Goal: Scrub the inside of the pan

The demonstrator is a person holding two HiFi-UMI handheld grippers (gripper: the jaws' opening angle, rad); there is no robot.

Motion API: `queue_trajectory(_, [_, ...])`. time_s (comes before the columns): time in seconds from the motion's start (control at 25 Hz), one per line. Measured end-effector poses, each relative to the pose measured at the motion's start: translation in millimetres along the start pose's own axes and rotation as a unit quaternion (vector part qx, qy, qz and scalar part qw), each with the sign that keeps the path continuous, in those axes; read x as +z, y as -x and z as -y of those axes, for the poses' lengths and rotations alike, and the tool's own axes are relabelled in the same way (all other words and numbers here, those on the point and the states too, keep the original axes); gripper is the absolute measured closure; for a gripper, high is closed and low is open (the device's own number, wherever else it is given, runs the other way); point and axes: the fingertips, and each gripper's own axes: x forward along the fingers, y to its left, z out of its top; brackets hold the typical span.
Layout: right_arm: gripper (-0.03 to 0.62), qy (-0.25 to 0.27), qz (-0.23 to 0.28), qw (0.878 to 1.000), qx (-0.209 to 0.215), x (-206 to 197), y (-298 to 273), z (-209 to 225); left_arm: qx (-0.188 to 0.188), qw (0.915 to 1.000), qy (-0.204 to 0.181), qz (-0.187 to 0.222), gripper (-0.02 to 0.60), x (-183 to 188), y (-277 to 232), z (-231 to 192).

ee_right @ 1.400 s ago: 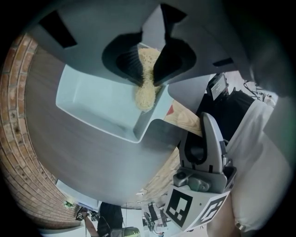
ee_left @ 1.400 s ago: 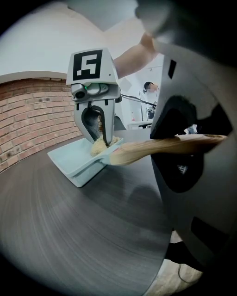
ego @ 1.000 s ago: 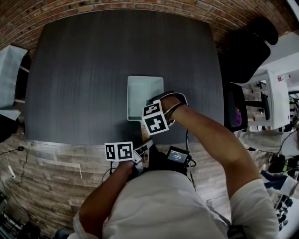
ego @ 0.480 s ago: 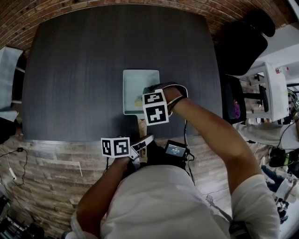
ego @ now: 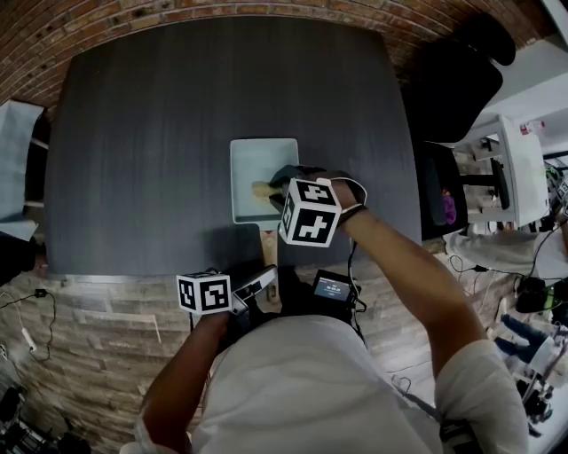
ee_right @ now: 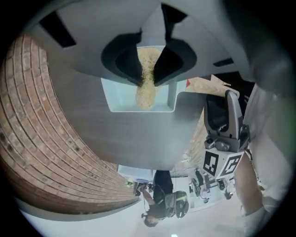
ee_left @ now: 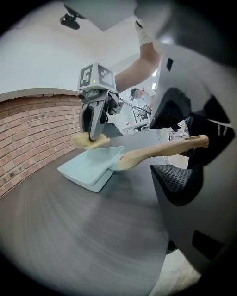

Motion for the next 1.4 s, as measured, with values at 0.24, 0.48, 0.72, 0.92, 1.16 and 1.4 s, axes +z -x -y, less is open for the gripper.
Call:
queue_trajectory(0.24, [0.507, -0.090, 0.052, 0.993, -0.052, 4.8, 31.2, 16.5, -0.004, 0.9974, 0.000, 0.071, 0.370, 30.2, 41.8, -0.3])
queue_trajectory(0.48, [0.505, -0.164, 0.092, 0.977, -0.098, 5.4, 56.0, 19.8, -0.050, 0.9902, -0.036, 0.125, 0.515, 60.4, 81.3, 27.5])
queue_trajectory(0.72, [0.503, -0.242, 0.122, 0.952, -0.143, 0.3, 75.6, 19.0, -0.071, 0.9825, -0.079, 0.153, 0.525, 79.8, 105.6, 48.7])
queue_trajectory(0.92, [0.502, -0.285, 0.152, 0.929, -0.181, -0.8, 92.8, 12.8, -0.082, 0.9775, -0.119, 0.154, 0.525, 91.5, 118.6, 63.9])
queue_trajectory(1.16, [0.500, -0.343, 0.192, 0.893, -0.220, -5.2, 120.5, -7.5, -0.105, 0.9718, -0.160, 0.138, 0.525, 96.3, 128.6, 81.2])
queue_trajectory(1.4, [0.500, -0.401, 0.236, 0.846, -0.260, -15.4, 152.6, -26.4, -0.130, 0.9678, -0.182, 0.116, 0.525, 89.0, 128.4, 93.6])
